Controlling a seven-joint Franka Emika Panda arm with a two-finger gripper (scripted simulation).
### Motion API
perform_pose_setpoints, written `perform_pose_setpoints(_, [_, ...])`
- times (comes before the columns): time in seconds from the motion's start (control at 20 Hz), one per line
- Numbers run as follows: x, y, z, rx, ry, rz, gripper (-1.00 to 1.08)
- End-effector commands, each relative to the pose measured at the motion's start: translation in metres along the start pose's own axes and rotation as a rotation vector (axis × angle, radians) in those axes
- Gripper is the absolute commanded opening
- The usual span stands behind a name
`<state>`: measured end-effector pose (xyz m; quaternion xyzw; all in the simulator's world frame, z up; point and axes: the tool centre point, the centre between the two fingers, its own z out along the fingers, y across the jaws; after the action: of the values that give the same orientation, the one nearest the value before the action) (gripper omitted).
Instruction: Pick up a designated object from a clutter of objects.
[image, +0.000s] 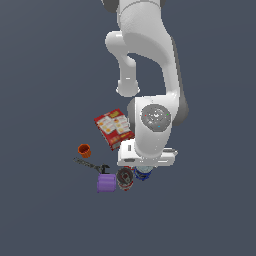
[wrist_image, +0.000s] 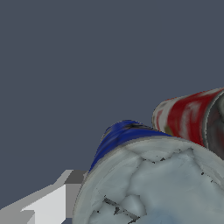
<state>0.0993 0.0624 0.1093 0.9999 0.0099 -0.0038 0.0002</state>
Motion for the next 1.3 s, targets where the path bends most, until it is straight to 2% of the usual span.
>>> perform_pose_setpoints(0.0, [-0.003,0.011,-0.020,0.000,0.006,0.001,-1.00])
perform_pose_setpoints(0.85, [-0.047,0.121,-0.188,0.003,0.007,0.001,-1.00])
perform_pose_setpoints(1.25, [-0.059,0.159,-0.246,0.002,0.008,0.001,-1.00])
